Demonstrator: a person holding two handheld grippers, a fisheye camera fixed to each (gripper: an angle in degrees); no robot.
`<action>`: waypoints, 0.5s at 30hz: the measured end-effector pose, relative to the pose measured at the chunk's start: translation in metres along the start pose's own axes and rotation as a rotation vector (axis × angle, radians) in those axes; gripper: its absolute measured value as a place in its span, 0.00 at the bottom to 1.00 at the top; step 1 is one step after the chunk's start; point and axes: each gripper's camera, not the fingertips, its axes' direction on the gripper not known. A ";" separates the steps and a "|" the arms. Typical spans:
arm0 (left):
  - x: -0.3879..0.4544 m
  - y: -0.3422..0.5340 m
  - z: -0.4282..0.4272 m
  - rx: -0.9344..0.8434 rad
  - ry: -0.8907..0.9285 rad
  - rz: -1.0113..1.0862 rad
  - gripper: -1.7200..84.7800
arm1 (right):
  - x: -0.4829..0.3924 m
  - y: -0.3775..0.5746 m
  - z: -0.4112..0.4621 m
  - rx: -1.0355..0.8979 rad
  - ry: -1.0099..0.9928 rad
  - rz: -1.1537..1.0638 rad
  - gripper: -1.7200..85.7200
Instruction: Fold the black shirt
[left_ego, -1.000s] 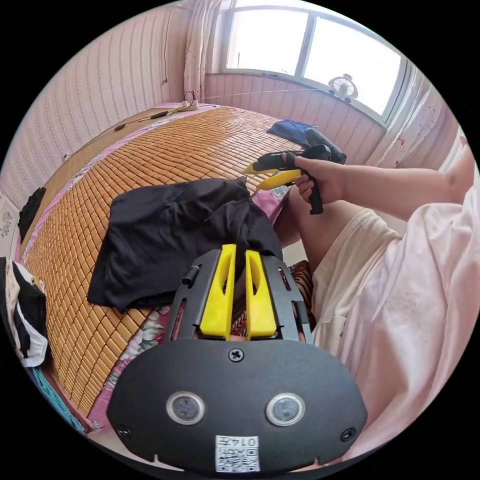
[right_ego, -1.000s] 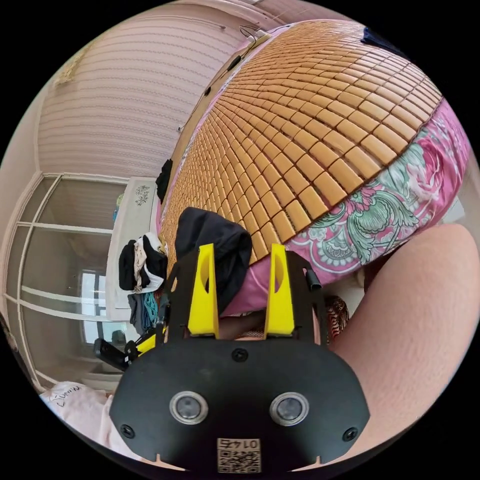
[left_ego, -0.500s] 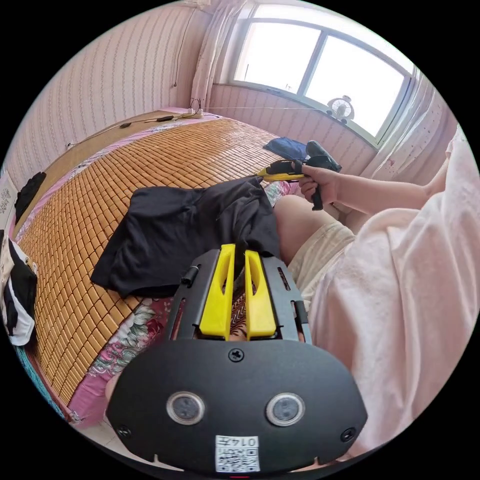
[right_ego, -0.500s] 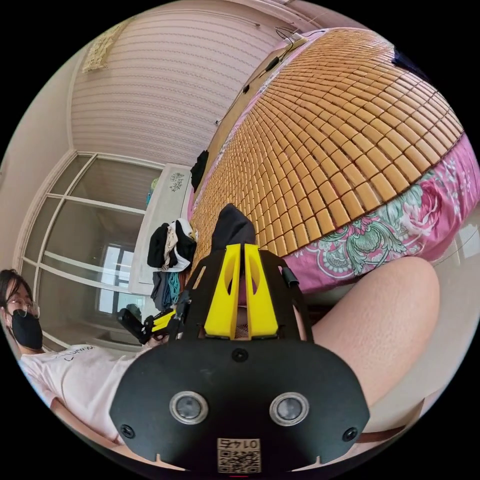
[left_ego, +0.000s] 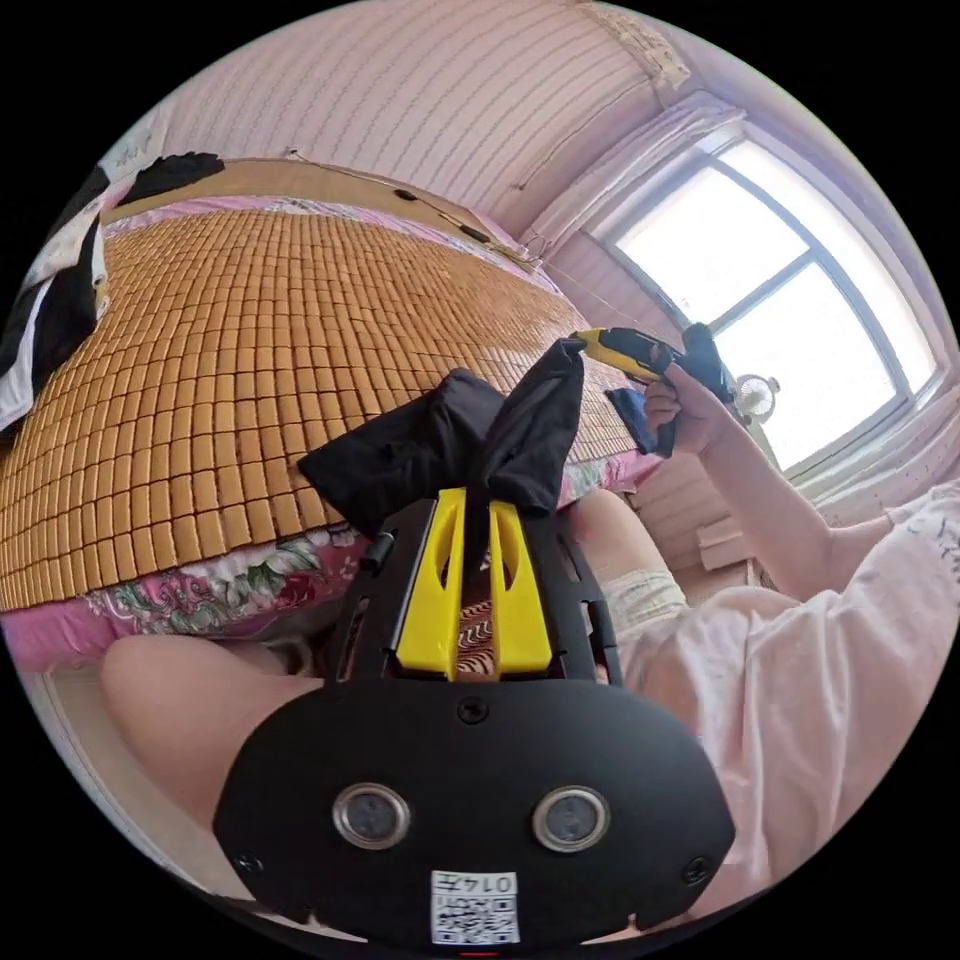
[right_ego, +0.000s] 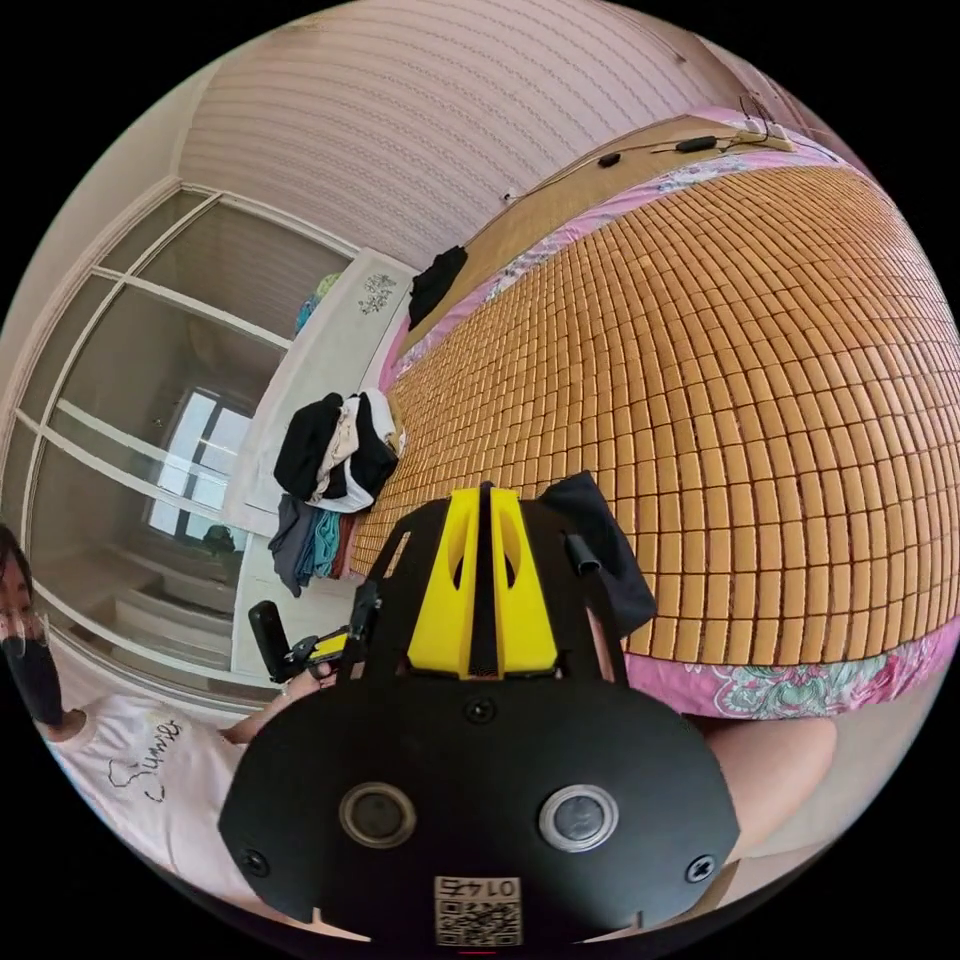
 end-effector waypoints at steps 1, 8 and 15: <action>-0.015 -0.006 0.006 -0.026 -0.058 -0.091 0.08 | -0.004 -0.014 0.022 -0.017 0.006 0.022 0.04; -0.055 -0.019 0.003 0.019 -0.176 -0.294 0.08 | -0.068 -0.026 0.065 -0.048 0.248 -0.185 0.05; 0.004 -0.045 0.041 -0.102 -0.259 0.047 0.14 | -0.112 -0.010 0.108 -0.151 0.642 -0.415 0.11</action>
